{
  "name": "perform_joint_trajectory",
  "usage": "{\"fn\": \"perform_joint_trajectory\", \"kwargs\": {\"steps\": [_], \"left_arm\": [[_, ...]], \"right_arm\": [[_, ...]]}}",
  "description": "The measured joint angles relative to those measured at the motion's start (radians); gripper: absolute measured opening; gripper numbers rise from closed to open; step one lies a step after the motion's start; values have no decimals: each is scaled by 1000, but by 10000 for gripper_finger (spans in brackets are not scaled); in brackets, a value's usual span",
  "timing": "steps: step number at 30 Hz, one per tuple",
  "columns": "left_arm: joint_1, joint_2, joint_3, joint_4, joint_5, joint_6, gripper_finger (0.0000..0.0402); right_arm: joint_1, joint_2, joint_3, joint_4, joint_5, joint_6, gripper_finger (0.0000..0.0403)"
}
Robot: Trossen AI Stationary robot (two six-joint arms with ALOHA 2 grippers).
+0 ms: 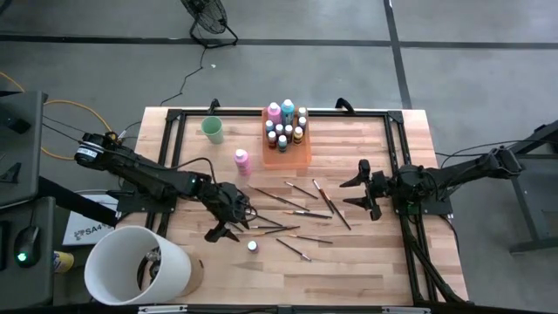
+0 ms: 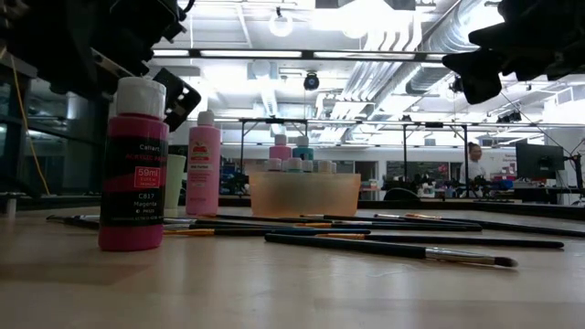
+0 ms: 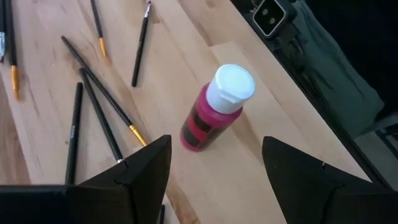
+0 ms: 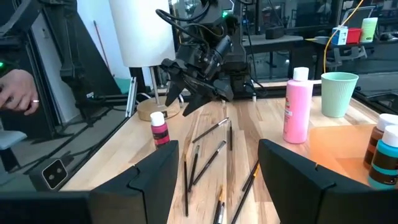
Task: Pick & Place Paint Supplies
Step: Put the pink paint bottle into the orange bin
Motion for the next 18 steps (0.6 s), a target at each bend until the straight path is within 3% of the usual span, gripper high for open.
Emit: {"fn": "perform_joint_trajectory", "kwargs": {"steps": [4, 18], "left_arm": [[0, 0, 0, 3, 33, 11, 248], [-1, 92, 1, 142, -3, 83, 248]], "right_arm": [[0, 0, 0, 0, 0, 0, 215], [0, 0, 0, -1, 4, 1, 215]]}}
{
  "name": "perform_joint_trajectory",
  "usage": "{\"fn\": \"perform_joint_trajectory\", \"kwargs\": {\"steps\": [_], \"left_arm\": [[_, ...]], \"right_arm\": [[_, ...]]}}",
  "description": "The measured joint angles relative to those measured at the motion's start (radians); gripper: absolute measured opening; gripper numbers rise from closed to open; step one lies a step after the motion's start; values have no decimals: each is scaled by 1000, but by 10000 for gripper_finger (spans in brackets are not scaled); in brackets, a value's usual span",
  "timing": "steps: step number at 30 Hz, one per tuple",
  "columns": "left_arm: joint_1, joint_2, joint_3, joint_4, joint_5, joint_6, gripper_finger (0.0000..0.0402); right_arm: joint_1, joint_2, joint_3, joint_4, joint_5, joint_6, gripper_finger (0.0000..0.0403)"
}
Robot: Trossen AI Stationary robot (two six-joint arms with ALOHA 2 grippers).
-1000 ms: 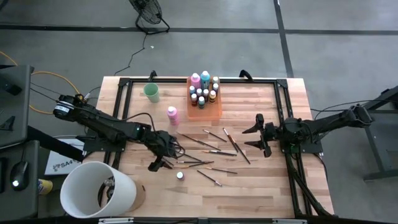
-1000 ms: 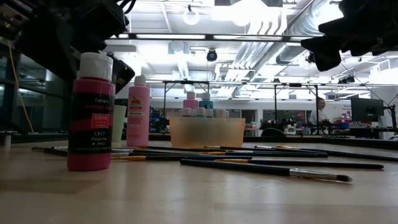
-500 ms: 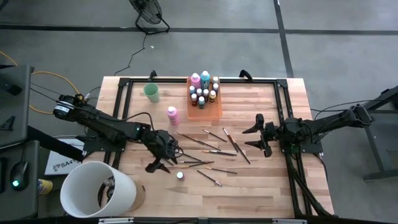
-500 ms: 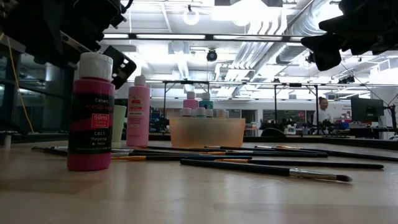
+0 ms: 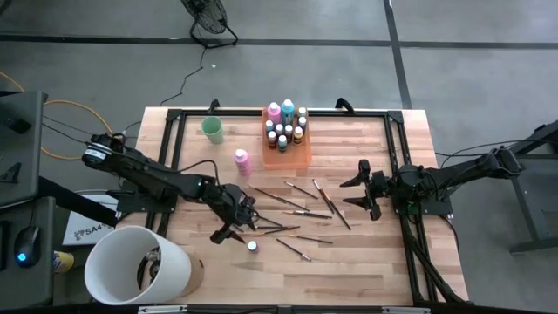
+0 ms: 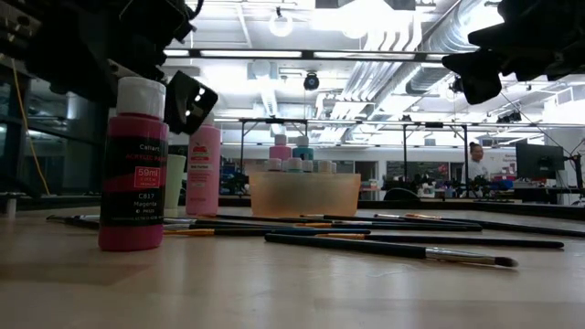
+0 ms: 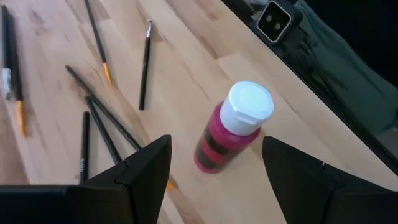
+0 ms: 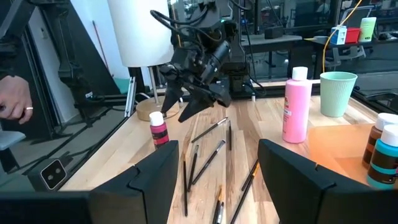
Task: Pick & Place Paint Supplies
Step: Put the pink paint bottle into the orange bin
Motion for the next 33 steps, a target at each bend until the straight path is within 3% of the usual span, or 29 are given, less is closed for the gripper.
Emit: {"fn": "perform_joint_trajectory", "kwargs": {"steps": [9, 15, 23, 33], "left_arm": [[-64, 71, 0, 141, 34, -2, 248], [-94, 102, 0, 216, -58, 1, 248], [-92, 129, 0, 239, -80, 8, 246], [-91, 129, 0, 262, -72, 5, 171]], "right_arm": [[0, 0, 0, 0, 0, 0, 215], [0, 0, 0, 0, 0, 0, 215], [0, 0, 0, 0, 0, 0, 215], [0, 0, 0, 0, 0, 0, 215]]}}
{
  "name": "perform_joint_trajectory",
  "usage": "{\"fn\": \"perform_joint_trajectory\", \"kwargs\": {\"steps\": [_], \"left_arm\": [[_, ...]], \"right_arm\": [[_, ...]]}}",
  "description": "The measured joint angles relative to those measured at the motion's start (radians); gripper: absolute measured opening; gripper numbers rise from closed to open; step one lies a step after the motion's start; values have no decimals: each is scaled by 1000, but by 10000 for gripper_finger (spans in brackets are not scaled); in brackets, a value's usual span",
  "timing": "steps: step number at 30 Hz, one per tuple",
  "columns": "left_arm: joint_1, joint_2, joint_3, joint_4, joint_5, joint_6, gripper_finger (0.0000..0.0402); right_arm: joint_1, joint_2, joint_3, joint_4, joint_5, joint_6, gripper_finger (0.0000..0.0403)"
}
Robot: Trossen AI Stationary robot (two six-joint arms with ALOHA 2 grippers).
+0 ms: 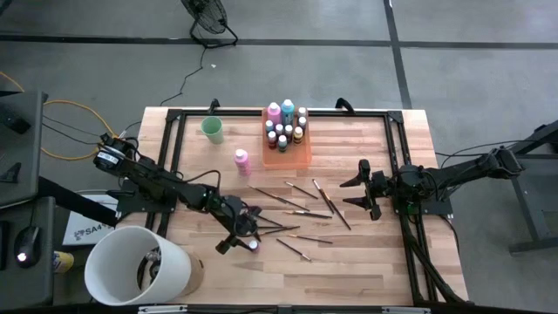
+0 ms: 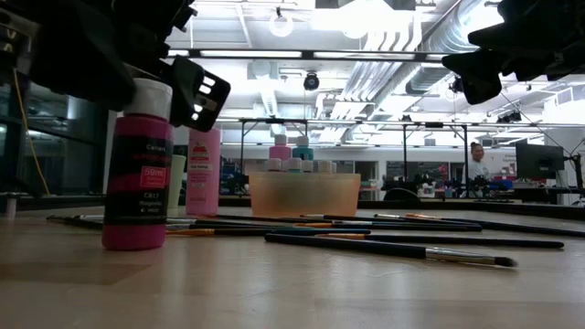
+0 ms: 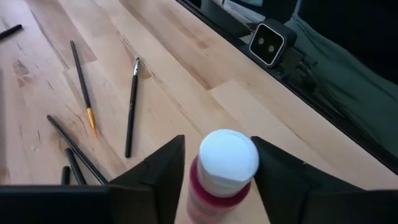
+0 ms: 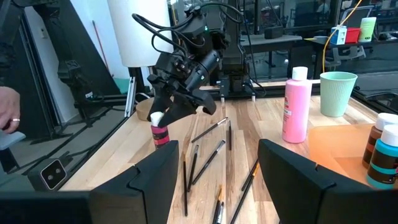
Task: Pick & Place Paint Supplies
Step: Put the pink paint bottle into the orange bin
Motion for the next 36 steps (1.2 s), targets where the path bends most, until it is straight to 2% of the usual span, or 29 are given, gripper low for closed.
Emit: {"fn": "perform_joint_trajectory", "kwargs": {"steps": [7, 13, 18, 25, 28, 36], "left_arm": [[0, 0, 0, 0, 12, -5, 121], [0, 0, 19, 4, -24, -7, 119], [1, 0, 93, 6, -200, -6, 124], [17, 0, 210, -1, -645, 39, 125], [65, 0, 258, -20, -696, 56, 125], [278, 24, 353, -51, -710, 25, 119]], "right_arm": [[0, 0, 0, 0, 0, 0, 215], [0, 0, 0, 0, 4, 0, 215], [0, 0, 0, 0, 4, 0, 215], [0, 0, 0, -14, 52, 21, 215], [0, 0, 0, -16, 65, 21, 215], [0, -2, 0, -10, 84, 19, 215]]}}
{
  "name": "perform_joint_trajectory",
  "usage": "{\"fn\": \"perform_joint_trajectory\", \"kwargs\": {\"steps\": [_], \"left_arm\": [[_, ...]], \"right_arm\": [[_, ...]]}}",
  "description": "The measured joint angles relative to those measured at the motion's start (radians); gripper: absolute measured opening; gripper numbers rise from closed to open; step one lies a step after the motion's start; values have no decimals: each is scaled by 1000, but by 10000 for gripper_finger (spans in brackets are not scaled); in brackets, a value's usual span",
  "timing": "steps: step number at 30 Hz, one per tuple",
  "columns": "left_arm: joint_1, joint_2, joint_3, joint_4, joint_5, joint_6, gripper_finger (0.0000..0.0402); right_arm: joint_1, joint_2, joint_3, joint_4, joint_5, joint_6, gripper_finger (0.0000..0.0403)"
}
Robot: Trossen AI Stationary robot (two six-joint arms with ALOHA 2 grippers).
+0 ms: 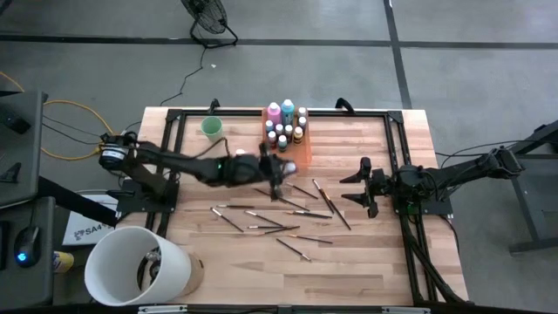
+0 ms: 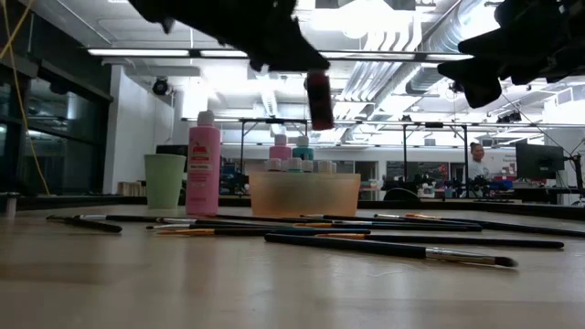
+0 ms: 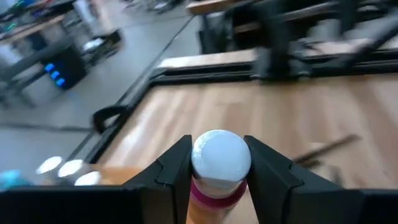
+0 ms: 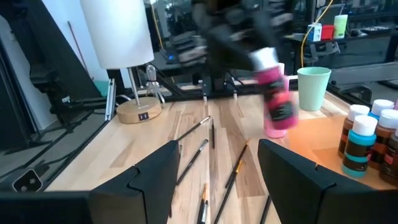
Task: Pick & Place Paint Supplies
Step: Put the pink paint bottle into the orange bin
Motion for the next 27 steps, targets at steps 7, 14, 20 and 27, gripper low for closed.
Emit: {"fn": "perform_joint_trajectory", "kwargs": {"steps": [7, 14, 20, 27], "left_arm": [[141, 145, 123, -5, 45, -15, 117], [191, 294, 243, -74, 2, -142, 117], [187, 367, 287, -86, -219, -220, 117], [199, 401, 288, -103, -276, -377, 117]], "right_arm": [[0, 1, 0, 15, 1, -4, 215], [0, -4, 0, 11, 3, -5, 215], [0, 2, 0, 16, 5, -5, 215], [0, 3, 0, 15, 6, -5, 215]]}}
